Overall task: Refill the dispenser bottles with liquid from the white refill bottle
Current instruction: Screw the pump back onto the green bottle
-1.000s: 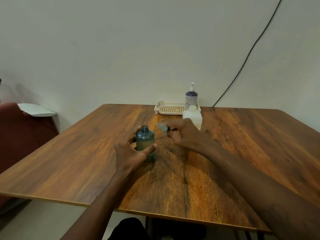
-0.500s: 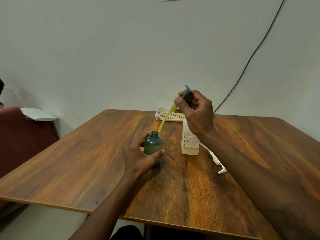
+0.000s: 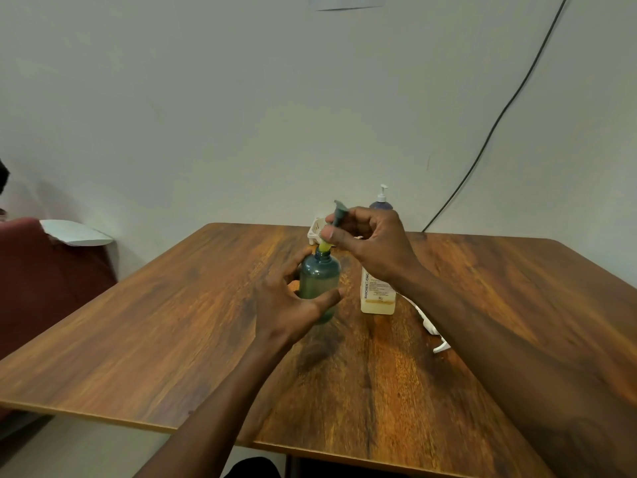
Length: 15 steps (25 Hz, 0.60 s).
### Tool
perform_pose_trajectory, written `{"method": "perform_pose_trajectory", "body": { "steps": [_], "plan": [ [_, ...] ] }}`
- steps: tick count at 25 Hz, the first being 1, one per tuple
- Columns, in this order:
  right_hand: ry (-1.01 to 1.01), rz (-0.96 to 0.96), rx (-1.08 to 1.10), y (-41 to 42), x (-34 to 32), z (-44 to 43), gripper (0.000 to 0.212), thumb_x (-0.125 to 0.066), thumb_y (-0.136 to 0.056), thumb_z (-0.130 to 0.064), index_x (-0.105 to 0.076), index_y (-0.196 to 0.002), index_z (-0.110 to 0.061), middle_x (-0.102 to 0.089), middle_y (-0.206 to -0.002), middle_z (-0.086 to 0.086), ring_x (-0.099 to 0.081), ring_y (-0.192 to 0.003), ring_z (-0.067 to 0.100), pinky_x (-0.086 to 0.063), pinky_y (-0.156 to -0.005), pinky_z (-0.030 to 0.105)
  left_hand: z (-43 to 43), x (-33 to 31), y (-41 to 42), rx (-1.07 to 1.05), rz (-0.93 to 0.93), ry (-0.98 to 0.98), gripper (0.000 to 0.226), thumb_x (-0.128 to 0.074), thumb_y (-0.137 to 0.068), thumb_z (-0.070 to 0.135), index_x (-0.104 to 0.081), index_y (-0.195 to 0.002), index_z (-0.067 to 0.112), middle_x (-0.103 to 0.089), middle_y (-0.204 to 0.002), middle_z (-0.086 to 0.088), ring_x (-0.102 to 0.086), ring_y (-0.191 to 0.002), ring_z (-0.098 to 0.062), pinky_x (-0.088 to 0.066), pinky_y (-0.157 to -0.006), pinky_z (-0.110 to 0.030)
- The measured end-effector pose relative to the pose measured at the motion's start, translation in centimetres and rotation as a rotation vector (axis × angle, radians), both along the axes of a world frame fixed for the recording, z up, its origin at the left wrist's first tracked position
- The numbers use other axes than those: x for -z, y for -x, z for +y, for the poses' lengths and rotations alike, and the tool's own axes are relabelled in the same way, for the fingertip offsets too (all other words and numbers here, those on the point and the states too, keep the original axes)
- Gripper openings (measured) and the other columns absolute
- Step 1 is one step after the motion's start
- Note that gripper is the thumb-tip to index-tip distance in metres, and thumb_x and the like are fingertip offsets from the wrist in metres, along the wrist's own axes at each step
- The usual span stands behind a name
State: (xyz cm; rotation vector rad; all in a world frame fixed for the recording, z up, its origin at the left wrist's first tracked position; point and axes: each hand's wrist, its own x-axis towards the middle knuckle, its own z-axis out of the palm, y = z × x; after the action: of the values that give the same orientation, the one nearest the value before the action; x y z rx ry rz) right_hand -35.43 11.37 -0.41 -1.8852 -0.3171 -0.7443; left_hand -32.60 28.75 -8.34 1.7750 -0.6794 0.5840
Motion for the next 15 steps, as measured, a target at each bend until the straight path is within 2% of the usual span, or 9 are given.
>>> {"method": "perform_pose_trajectory", "body": {
  "steps": [4, 6, 9, 11, 13, 15],
  "plan": [
    [0.024, 0.149, -0.087, 0.2, -0.4, -0.1, 0.032, -0.079, -0.088, -0.020, -0.074, -0.119, -0.011, -0.078, -0.109, 0.000, -0.074, -0.103, 0.009, -0.059, -0.093, 0.032, -0.2, -1.4, 0.2, 0.002, -0.033, -0.001, 0.088, -0.085, -0.065, 0.063, -0.059, -0.142, 0.030, -0.071, -0.125, 0.013, -0.068, -0.106, 0.001, -0.062, -0.082, -0.027],
    [-0.002, 0.163, -0.101, 0.5, -0.5, -0.1, 0.034, -0.078, -0.089, -0.021, -0.072, -0.120, -0.011, -0.078, -0.109, 0.001, -0.074, -0.103, 0.010, -0.060, -0.092, 0.033, -0.4, -1.9, 0.6, -0.003, -0.033, 0.005, 0.082, -0.086, -0.065, 0.063, -0.062, -0.138, 0.034, -0.072, -0.120, 0.015, -0.069, -0.102, 0.002, -0.062, -0.081, -0.025],
    [0.034, 0.082, 0.056, 0.9, -0.9, 0.3, 0.040, -0.087, -0.079, -0.029, -0.074, -0.112, -0.011, -0.079, -0.098, -0.001, -0.075, -0.090, 0.005, -0.062, -0.080, 0.025, -1.0, -2.6, 1.4, -0.028, -0.044, 0.004, 0.076, -0.091, -0.066, 0.053, -0.053, -0.132, 0.045, -0.067, -0.112, 0.024, -0.064, -0.094, 0.010, -0.056, -0.077, -0.011],
    [0.090, 0.051, 0.168, 1.0, -1.4, 0.4, 0.044, -0.093, -0.070, -0.036, -0.075, -0.102, -0.012, -0.077, -0.089, -0.003, -0.074, -0.080, 0.002, -0.061, -0.070, 0.019, -1.3, -2.8, 1.8, -0.034, -0.046, 0.004, 0.079, -0.092, -0.067, 0.049, -0.049, -0.132, 0.044, -0.061, -0.110, 0.027, -0.058, -0.090, 0.017, -0.049, -0.073, -0.002],
    [0.101, 0.063, 0.221, 1.1, -1.8, 0.4, 0.043, -0.094, -0.065, -0.041, -0.074, -0.091, -0.014, -0.075, -0.081, -0.004, -0.073, -0.074, 0.002, -0.059, -0.064, 0.015, -1.5, -2.8, 1.8, -0.032, -0.053, -0.014, 0.078, -0.092, -0.067, 0.049, -0.053, -0.134, 0.040, -0.060, -0.109, 0.026, -0.059, -0.087, 0.013, -0.046, -0.071, 0.000],
    [0.115, 0.088, 0.235, 1.2, -2.0, 0.1, 0.040, -0.093, -0.066, -0.042, -0.072, -0.089, -0.017, -0.074, -0.078, -0.005, -0.072, -0.071, 0.001, -0.057, -0.061, 0.013, -1.6, -2.7, 1.6, -0.038, -0.061, -0.036, 0.078, -0.091, -0.068, 0.050, -0.060, -0.137, 0.030, -0.062, -0.113, 0.023, -0.063, -0.093, 0.005, -0.046, -0.071, 0.001]
  ]
}}
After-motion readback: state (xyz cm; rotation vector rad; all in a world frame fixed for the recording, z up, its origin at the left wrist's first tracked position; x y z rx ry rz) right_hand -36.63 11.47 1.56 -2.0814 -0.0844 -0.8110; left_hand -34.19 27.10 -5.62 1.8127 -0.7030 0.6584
